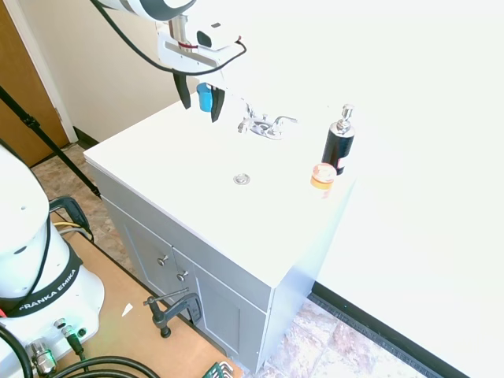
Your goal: Turn on the cold water
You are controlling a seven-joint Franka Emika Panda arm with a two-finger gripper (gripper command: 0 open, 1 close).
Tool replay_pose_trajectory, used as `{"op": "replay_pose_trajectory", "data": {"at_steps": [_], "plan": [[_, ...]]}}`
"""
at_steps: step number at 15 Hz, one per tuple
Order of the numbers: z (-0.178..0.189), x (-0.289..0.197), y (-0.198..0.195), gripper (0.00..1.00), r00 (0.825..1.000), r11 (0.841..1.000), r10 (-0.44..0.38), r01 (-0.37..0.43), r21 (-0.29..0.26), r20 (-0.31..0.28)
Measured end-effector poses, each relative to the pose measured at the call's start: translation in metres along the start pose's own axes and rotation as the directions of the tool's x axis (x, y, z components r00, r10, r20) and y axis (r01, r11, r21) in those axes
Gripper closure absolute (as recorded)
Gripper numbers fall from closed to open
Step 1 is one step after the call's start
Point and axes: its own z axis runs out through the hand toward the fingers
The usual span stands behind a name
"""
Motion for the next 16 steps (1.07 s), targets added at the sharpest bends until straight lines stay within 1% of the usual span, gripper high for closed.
{"op": "replay_pose_trajectory", "data": {"at_steps": [3,4,6,8,10,13,16], "plan": [[0.004,0.002,-0.002,0.00,1.000,1.000,0.017,-0.017,0.002,0.000],[0.006,0.008,-0.006,0.00,0.999,0.999,0.034,-0.033,0.014,-0.015],[0.012,0.031,-0.014,0.00,0.995,0.997,0.069,-0.066,0.039,-0.077],[0.020,0.059,-0.024,0.00,0.983,0.993,0.105,-0.096,0.061,-0.153],[0.029,0.088,-0.035,0.00,0.968,0.990,0.130,-0.116,0.075,-0.216],[0.038,0.130,-0.048,0.00,0.941,0.989,0.140,-0.121,0.081,-0.307],[0.046,0.159,-0.059,0.00,0.926,0.989,0.142,-0.123,0.076,-0.349]]}}
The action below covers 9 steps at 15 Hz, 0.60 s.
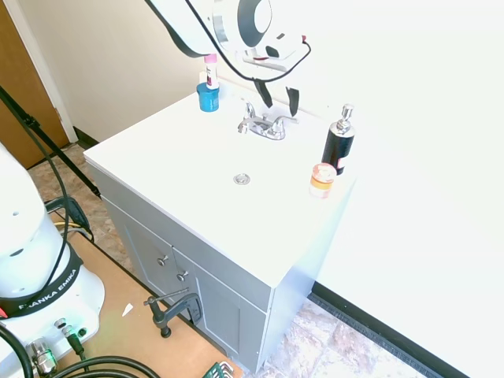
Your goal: Turn on the cold water
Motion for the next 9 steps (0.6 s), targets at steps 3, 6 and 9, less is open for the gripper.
{"op": "replay_pose_trajectory", "data": {"at_steps": [3,6,9], "plan": [[0.014,0.008,-0.013,0.00,1.000,1.000,0.000,0.000,-0.008,-0.026],[0.029,0.012,-0.016,0.00,0.999,1.000,-0.005,0.004,-0.027,-0.043],[0.040,0.018,-0.010,0.00,0.998,0.999,-0.010,0.007,-0.050,-0.055]]}}
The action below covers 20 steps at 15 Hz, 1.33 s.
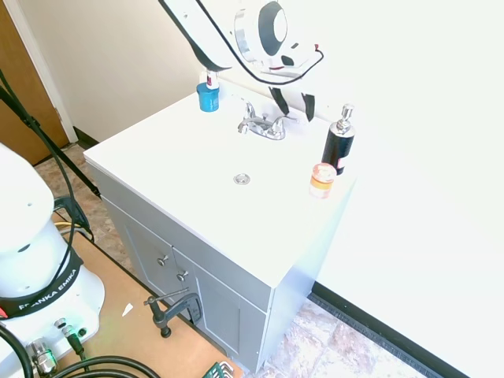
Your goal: Turn on the cold water
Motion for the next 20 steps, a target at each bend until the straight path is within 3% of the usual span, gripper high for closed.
{"op": "replay_pose_trajectory", "data": {"at_steps": [6,12,15,20], "plan": [[0.005,0.003,0.006,0.00,1.000,0.999,-0.001,0.001,-0.034,0.009],[0.010,-0.001,0.016,0.00,0.993,0.995,-0.014,0.026,-0.101,0.118],[0.004,-0.005,0.014,0.00,0.985,0.994,-0.011,0.029,-0.103,0.173],[-0.029,0.003,0.015,0.00,0.978,0.997,0.007,0.009,-0.079,0.210]]}}
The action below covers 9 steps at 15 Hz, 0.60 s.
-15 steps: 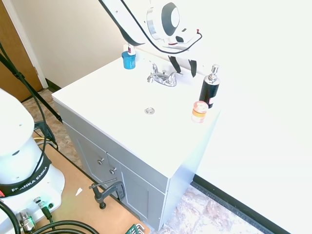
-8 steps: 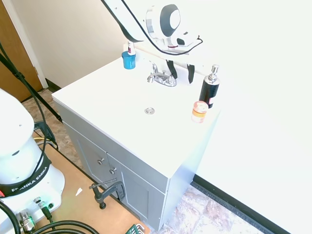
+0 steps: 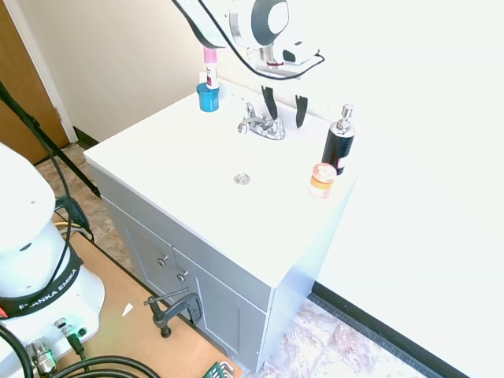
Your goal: Turn on the cold water
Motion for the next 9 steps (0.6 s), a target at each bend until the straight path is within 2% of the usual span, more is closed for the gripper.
{"op": "replay_pose_trajectory", "data": {"at_steps": [5,9], "plan": [[-0.053,-0.045,0.012,0.00,0.992,0.998,-0.031,0.024,0.057,0.122],[-0.062,-0.085,0.021,0.00,0.981,0.996,-0.064,0.052,0.067,0.181]]}}
